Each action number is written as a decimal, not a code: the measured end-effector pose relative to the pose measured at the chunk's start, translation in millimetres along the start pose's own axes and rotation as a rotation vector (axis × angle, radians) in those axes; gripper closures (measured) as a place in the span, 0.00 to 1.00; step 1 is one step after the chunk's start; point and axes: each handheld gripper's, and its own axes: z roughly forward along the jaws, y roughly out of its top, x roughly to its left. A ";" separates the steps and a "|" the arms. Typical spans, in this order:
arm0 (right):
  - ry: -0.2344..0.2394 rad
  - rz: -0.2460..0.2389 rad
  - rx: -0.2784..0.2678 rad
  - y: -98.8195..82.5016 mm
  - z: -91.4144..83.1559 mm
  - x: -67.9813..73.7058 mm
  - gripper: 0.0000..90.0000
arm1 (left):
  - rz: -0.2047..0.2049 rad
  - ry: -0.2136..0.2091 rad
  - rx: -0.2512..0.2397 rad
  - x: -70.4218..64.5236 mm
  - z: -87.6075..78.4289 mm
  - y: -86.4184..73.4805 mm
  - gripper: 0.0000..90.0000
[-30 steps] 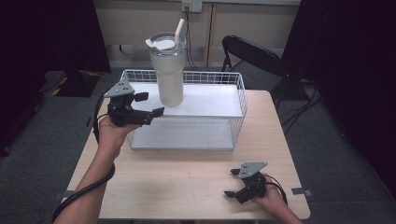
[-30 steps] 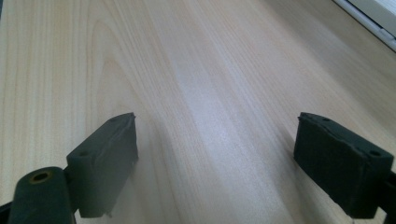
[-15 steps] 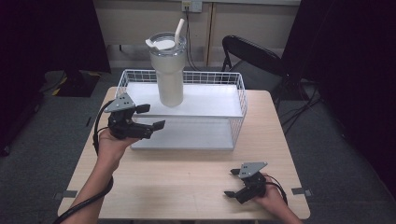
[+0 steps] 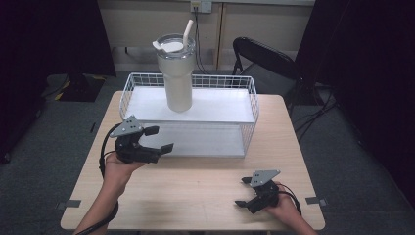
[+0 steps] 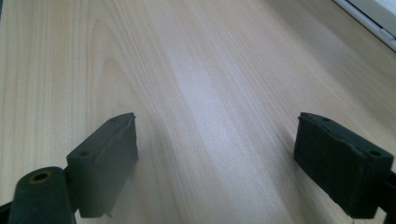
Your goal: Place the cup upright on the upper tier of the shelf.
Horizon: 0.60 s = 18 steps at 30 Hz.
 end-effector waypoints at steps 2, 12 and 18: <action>0.000 0.000 0.000 0.0 0.0 0.0 0.15 | 0.003 -0.003 0.013 -1.2 0.9 -6.9 0.18; 0.000 0.000 0.000 0.0 0.0 0.0 0.15 | -0.027 -0.016 0.049 -3.0 7.8 -51.3 0.18; 0.000 0.000 0.000 0.0 0.0 0.0 0.15 | -0.037 0.002 0.113 -3.3 13.4 -85.0 0.18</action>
